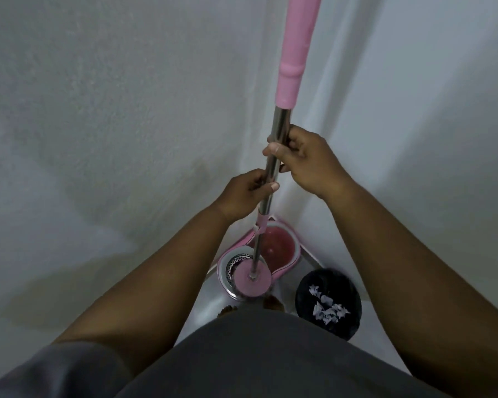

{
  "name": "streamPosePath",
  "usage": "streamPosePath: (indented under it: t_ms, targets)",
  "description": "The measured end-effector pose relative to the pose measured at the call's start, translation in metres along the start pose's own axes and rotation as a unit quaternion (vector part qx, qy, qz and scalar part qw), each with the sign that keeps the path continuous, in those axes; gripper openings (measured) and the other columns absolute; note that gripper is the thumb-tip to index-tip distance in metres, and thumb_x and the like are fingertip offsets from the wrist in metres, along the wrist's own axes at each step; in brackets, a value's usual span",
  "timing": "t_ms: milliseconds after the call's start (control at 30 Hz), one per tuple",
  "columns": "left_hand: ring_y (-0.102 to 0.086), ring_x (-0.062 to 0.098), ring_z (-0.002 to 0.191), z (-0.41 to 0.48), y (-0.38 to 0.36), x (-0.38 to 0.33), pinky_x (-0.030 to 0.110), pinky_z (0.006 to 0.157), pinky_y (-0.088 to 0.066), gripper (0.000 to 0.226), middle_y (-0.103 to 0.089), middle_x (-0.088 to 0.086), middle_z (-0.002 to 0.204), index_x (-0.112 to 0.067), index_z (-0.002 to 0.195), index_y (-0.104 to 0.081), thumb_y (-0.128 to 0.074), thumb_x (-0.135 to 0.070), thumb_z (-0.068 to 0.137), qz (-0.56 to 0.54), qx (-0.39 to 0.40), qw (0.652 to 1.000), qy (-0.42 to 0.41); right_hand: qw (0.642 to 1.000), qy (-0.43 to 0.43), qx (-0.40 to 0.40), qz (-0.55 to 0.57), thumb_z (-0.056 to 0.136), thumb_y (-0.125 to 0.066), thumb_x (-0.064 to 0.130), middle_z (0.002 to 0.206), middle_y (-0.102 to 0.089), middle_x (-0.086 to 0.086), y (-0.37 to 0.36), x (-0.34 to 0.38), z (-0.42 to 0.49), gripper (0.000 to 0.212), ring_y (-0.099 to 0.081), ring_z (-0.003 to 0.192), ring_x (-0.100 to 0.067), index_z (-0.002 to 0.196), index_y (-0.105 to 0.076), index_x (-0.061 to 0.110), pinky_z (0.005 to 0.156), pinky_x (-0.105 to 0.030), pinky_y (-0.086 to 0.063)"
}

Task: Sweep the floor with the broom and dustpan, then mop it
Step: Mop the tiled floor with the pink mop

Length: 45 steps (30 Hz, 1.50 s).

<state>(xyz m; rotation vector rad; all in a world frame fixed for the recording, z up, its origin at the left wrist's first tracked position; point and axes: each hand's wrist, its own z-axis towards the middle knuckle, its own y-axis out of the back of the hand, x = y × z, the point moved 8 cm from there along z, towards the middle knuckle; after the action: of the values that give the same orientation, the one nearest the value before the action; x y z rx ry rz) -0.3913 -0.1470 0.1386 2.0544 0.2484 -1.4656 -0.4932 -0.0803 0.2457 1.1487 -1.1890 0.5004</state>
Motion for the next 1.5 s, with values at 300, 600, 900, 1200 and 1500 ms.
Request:
streamPosePath:
  t_ms: [300,600,900,1200,1500]
  targets:
    - [-0.061,0.016,0.102,-0.037,-0.052,0.048,0.009,0.074,-0.051,0.051,-0.066,0.005,0.113,-0.021,0.123,-0.061,-0.08,-0.004,0.079,0.036,0.224,0.974,0.003,1.0,0.001,-0.029,0.009,0.098,-0.055,0.013,0.104,-0.072,-0.009,0.026,0.029,-0.064,0.018,-0.071,0.095,-0.01,0.114,-0.061,0.006,0.081,-0.031,-0.059]
    - [-0.07,0.023,0.096,-0.061,-0.116,0.041,0.043,0.091,-0.054,0.048,-0.07,0.011,0.101,-0.011,0.118,-0.061,-0.082,-0.005,0.075,0.098,0.283,0.952,-0.064,0.995,-0.031,-0.097,0.01,0.1,-0.053,0.014,0.104,-0.072,-0.008,0.05,0.02,-0.139,0.02,-0.071,0.099,-0.02,0.116,-0.061,0.005,0.083,-0.038,-0.059]
    - [-0.067,0.02,0.081,-0.098,-0.166,0.022,0.045,0.083,-0.053,0.032,-0.069,0.011,0.09,-0.016,0.101,-0.066,-0.082,-0.031,0.077,0.136,0.3,0.94,-0.093,0.981,-0.047,-0.185,0.031,0.099,-0.054,0.017,0.097,-0.074,-0.002,0.075,0.002,-0.21,0.016,-0.072,0.092,-0.012,0.111,-0.063,0.013,0.075,-0.031,-0.06]
    - [-0.069,0.021,0.102,-0.198,-0.296,-0.025,0.038,0.095,-0.055,0.021,-0.073,0.006,0.106,-0.018,0.11,-0.071,-0.073,-0.023,0.089,0.084,0.39,0.914,-0.07,0.938,-0.087,-0.326,0.075,0.088,-0.067,0.032,0.093,-0.076,0.005,0.14,-0.052,-0.398,0.015,-0.072,0.093,-0.012,0.1,-0.068,0.023,0.071,-0.033,-0.061]
    - [-0.07,0.016,0.102,-0.339,-0.468,-0.056,0.039,0.097,-0.055,0.021,-0.074,-0.001,0.108,-0.029,0.111,-0.069,-0.071,-0.029,0.09,0.133,0.522,0.836,-0.107,0.869,-0.107,-0.475,0.091,0.088,-0.063,0.044,0.097,-0.075,-0.003,0.182,-0.083,-0.634,0.024,-0.073,0.094,-0.019,0.105,-0.07,0.028,0.077,-0.048,-0.06]
